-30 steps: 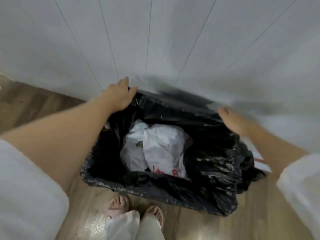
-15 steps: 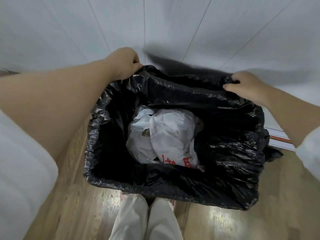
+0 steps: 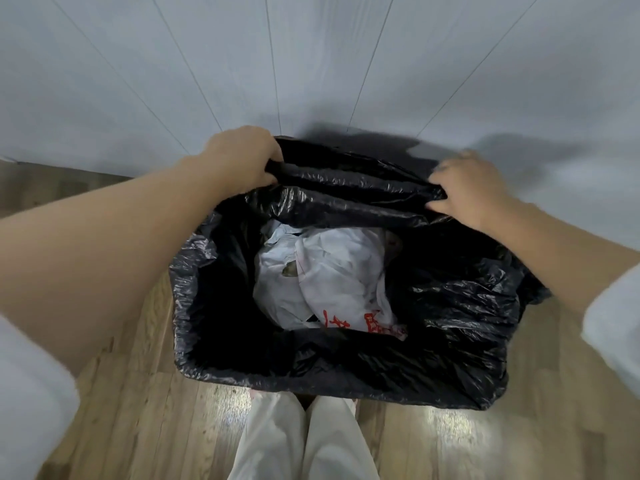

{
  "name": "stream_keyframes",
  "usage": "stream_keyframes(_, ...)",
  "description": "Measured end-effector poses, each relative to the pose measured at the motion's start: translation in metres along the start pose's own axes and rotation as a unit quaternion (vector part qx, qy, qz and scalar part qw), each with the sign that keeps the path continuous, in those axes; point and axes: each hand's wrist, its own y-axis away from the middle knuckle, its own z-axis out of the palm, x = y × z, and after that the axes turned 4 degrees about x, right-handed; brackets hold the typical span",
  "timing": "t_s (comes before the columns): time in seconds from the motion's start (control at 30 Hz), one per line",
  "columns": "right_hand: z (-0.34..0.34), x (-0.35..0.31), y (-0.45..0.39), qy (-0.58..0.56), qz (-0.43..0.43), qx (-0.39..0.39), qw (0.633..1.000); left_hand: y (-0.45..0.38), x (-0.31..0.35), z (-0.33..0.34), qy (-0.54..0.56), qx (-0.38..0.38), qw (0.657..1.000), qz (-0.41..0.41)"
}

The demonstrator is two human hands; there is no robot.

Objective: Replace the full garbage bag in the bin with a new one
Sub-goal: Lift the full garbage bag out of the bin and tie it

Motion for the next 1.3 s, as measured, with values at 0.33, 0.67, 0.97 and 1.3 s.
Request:
stream_keyframes(0.33,-0.015,0.004,0.018,-0.175,-0.02,0.127,0.976,0.008,0.0,0.012,0.069,0.129,0.987,0.07)
stream_keyframes(0.67,-0.026,0.0,0.03,0.027,-0.098,0.008,0.995,0.019,0.018,0.003,-0.111,0.138,0.981,0.074)
stream_keyframes(0.97,-0.015,0.011,0.042,0.078,-0.039,-0.045,0.995,0.049,0.007,0.005,-0.241,0.058,0.967,0.066)
stream_keyframes(1.3,0.027,0.014,0.12,-0.15,0.143,-0.124,0.97,0.124,-0.01,0.037,-0.128,0.014,0.991,-0.028)
